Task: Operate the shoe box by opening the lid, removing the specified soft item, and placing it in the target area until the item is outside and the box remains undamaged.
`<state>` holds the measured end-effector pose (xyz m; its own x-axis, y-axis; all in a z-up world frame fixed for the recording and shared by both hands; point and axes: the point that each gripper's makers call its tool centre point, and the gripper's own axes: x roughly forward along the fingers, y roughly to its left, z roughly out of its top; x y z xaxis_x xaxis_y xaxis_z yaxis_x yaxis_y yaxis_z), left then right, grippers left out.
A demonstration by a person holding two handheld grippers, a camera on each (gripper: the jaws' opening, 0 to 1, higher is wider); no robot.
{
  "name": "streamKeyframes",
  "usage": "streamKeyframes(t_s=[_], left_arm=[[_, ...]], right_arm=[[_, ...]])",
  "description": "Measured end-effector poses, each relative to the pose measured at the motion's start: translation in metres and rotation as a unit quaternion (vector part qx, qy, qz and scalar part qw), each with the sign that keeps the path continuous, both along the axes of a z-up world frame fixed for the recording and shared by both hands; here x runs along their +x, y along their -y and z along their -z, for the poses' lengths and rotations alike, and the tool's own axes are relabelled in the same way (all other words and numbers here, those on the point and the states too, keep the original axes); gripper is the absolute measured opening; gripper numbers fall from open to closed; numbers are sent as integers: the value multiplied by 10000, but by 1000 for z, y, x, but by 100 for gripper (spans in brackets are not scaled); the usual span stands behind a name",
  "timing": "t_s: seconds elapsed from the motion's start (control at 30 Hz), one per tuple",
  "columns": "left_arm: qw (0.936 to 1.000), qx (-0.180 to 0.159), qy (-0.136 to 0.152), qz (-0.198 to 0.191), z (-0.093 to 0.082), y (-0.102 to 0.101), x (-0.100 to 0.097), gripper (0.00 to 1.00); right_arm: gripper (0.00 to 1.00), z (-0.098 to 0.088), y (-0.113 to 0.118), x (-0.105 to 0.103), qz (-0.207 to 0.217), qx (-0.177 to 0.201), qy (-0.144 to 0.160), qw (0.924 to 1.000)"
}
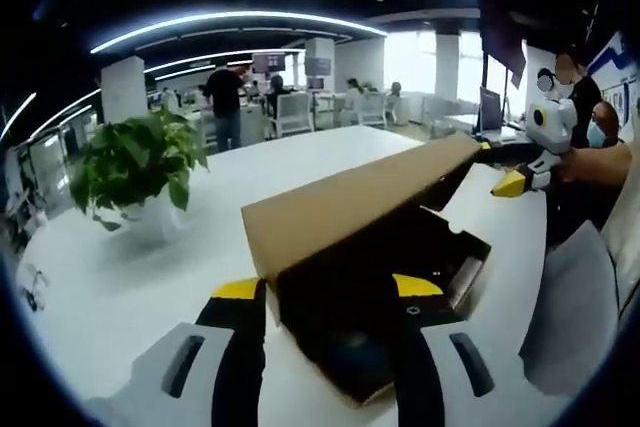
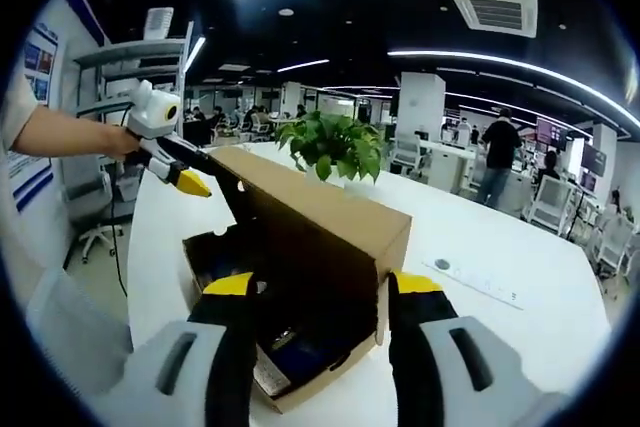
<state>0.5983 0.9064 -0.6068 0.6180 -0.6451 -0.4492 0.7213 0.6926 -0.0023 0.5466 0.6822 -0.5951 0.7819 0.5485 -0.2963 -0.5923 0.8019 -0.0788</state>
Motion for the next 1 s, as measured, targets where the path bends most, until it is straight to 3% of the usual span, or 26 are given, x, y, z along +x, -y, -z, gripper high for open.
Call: streamKeyframes(t_s=[0.6, 1.0], left_arm=[[9994, -101, 176, -265, -9, -6, 37, 22], [9984, -178, 251, -468, -10, -9, 59, 17]], right_arm=[[45, -9, 6, 30, 68, -35, 60, 10000], [46, -10, 8, 44, 51, -107, 56, 9999]])
